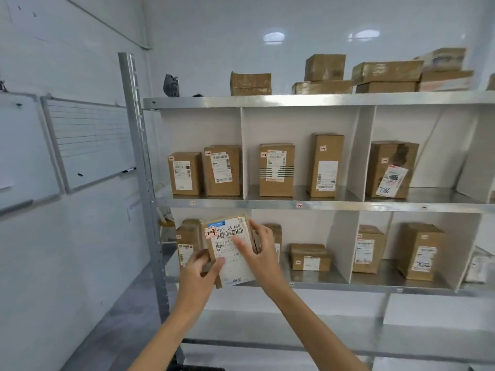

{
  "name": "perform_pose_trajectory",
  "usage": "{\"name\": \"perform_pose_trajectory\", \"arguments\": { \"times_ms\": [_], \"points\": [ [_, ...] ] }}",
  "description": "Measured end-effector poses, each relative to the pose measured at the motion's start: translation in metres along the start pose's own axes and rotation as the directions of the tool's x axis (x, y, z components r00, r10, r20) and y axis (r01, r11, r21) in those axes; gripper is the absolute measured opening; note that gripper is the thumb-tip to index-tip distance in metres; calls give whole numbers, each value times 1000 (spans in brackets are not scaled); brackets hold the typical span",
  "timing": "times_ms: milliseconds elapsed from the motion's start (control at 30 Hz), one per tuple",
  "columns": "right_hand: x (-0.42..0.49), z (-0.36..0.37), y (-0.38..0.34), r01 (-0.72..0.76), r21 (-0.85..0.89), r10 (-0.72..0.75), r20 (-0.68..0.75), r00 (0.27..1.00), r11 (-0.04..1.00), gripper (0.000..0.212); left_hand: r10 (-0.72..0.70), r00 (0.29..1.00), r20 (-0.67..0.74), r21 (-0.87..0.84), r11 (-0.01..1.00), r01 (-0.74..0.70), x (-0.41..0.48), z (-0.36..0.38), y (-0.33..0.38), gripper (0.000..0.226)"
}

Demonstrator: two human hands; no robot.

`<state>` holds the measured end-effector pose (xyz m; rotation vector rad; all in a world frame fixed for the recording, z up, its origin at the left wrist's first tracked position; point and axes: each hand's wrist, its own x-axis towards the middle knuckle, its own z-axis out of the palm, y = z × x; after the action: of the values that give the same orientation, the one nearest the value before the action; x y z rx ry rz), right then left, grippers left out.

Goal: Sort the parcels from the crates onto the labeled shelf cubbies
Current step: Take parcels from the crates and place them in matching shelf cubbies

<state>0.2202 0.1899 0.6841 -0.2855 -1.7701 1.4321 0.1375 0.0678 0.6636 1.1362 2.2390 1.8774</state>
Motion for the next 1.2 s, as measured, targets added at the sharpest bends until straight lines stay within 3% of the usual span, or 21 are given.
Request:
{"name": "perform_pose_trajectory", "arguments": {
  "times_ms": [200, 300, 467, 600, 867, 1200],
  "points": [
    [-10, -60, -2, -60, -79, 54, -77, 996, 995, 56, 47, 997, 56, -30, 999, -45, 0, 51, 29, 33],
    [-20, -103, -9, -25, -74, 15, -128, 992, 997, 55, 8, 993, 115, -77, 997, 0, 3, 84, 51, 38],
    [-39, -178, -20, -17, -16, 13, -263, 965, 1000, 34, -32, 968, 248, -207, 975, 85, 6, 147, 91, 44],
    [-49, -245, -23, -32, -75, 7, -316, 949, 997, 38, -29, 952, 306, -268, 956, 115, -1, 209, 115, 37],
    [-53, -409, -24, -37, -208, -59, -438, 897, 977, 42, 41, 935, 353, -309, 948, 76, -18, 366, 177, 36],
    [-26, -586, -19, -70, -259, -48, -421, 906, 963, 46, 66, 947, 314, -327, 944, 43, -18, 536, 240, 39]
  ]
}}
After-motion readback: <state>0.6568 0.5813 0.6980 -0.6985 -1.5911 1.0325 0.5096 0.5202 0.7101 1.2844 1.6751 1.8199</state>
